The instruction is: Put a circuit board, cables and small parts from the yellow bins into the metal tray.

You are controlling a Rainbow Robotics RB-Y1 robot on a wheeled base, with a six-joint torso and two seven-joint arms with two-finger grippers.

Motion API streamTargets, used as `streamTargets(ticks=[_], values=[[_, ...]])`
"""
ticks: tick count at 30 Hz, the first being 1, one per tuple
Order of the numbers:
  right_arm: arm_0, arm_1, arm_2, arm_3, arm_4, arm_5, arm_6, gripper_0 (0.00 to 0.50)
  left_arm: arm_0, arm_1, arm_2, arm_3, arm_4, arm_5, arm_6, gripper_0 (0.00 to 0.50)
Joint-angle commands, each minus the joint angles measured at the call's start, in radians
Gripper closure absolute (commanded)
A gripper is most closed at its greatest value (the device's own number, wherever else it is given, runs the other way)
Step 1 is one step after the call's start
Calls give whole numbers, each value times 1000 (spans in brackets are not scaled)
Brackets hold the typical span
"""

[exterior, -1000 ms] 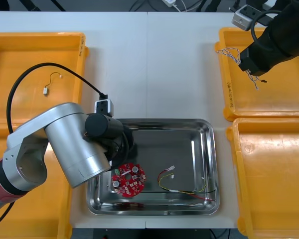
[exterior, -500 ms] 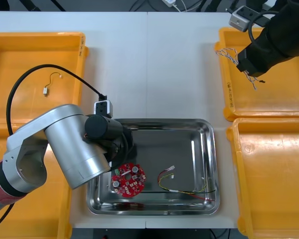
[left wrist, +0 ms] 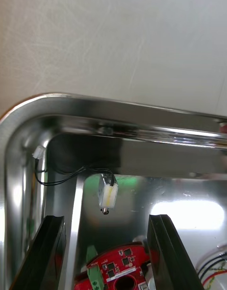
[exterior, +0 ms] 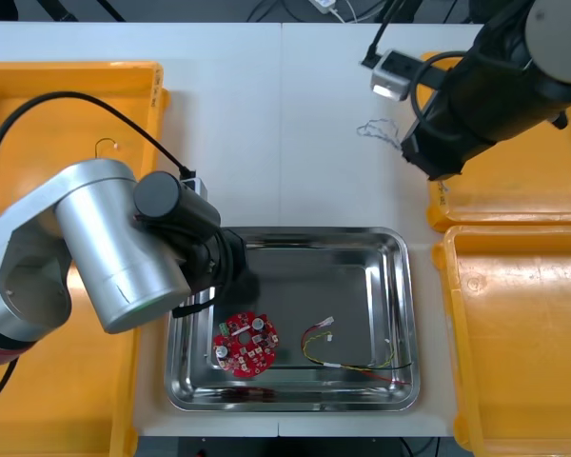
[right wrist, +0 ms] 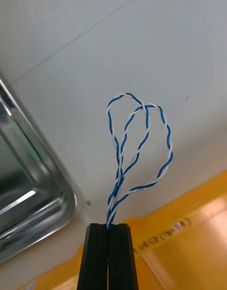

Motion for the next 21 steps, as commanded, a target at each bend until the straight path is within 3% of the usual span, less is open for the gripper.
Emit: streamTargets(ticks=[1,11,21], values=[[24,46,74,-64,-24,4,-33,500,-63,61,66,-44,61,18,-50,0],[80,76,200,-119,-46,4,-23,500,-117,133,181,-44,204,57,-101,0],[137,78,329,-161,33,-3,-7,500,-129,197,330,4,335,101,-282,0]])
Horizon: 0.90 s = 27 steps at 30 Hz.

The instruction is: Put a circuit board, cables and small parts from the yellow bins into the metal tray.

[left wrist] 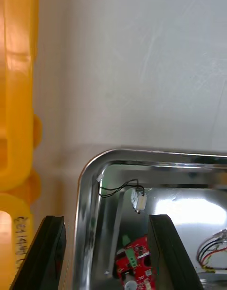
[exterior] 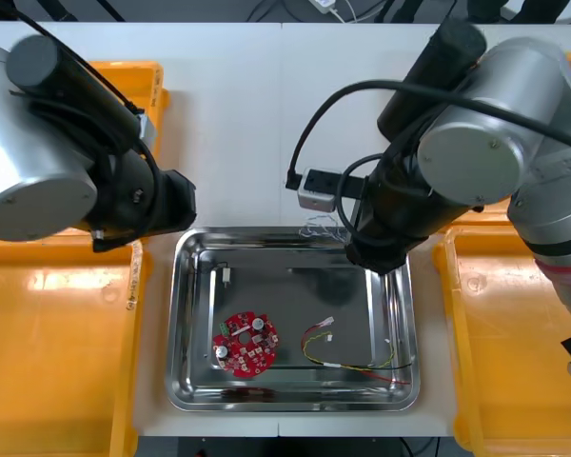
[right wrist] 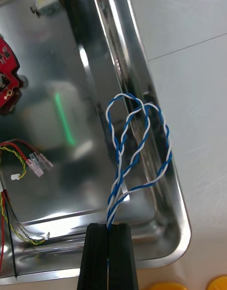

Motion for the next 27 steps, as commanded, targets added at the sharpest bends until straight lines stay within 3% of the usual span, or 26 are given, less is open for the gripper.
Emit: streamTargets(ticks=[1,5,13,27], values=[[34,14,78,-37,38,-17,-3,500,-44,61,89,23,52,10,-145,0],[59,21,119,-37,67,-50,5,500,-50,78,126,67,72,10,-225,0],[92,76,174,-33,196,-86,17,500,-65,102,173,205,76,9,-414,0],[114,79,196,12,271,-153,48,500,-72,115,195,452,3,-103,-688,0]])
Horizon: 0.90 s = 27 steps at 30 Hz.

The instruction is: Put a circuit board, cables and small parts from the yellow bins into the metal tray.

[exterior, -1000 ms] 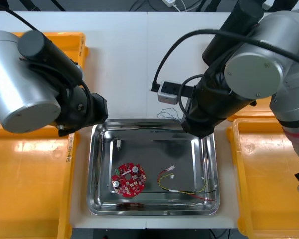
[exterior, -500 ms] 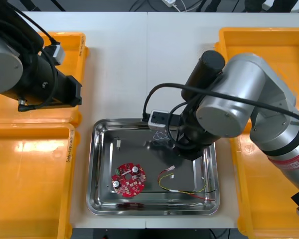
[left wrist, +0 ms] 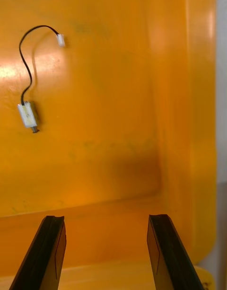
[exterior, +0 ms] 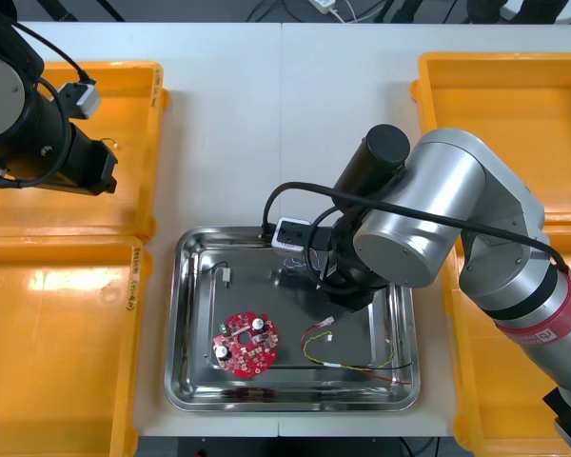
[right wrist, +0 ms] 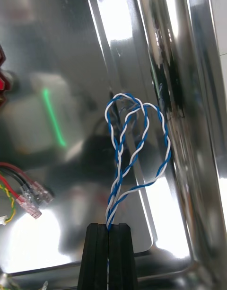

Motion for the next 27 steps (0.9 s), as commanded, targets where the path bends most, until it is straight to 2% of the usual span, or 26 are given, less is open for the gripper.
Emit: streamTargets(ticks=[1,10,20,21,22,23,24,25,27], values=[[8,19,21,14,22,-21,37,500,-51,47,29,67,-37,-68,-57,0],[11,19,44,35,75,-38,51,500,-54,47,29,199,-69,-180,-189,0],[22,17,47,34,88,-44,56,500,-54,44,5,293,-71,-303,-217,0],[22,17,47,35,90,-44,56,483,-54,44,-3,301,-75,-319,-217,0],[20,17,47,34,91,-44,56,439,-54,44,-6,307,-75,-330,-217,0],[22,17,47,34,95,-44,56,317,-54,44,-11,317,-74,-344,-217,0],[20,17,47,34,101,-44,57,246,-54,41,-14,328,-74,-359,-217,0],[20,17,47,35,101,-44,56,234,-54,39,-15,333,-75,-366,-217,0],[22,17,47,34,105,-44,56,92,-54,36,-23,350,-78,-387,-217,0]])
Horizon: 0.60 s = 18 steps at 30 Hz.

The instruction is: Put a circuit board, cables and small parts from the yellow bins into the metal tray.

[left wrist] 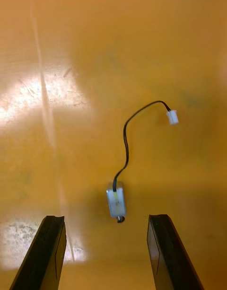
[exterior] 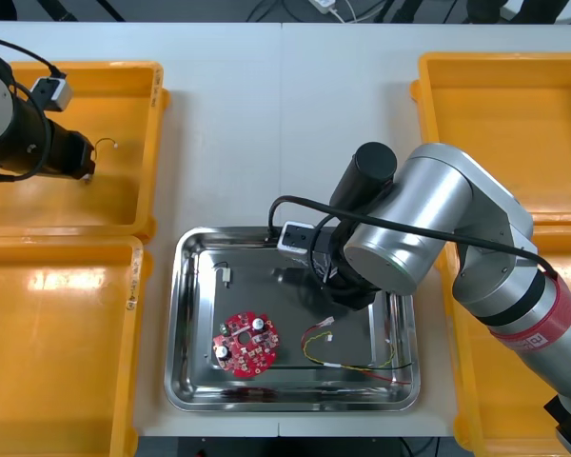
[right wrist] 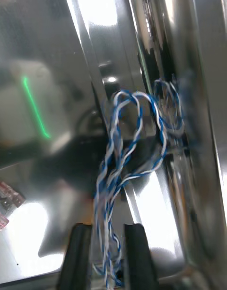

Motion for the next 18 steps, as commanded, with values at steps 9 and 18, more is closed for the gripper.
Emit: streamTargets(ticks=[9,18], values=[[7,17,-16,-22,5,-2,43,0,-51,33,-56,41,-20,-81,-17,0],[-32,17,-93,-73,-55,99,24,0,-29,30,-81,41,-22,-129,-2,0]])
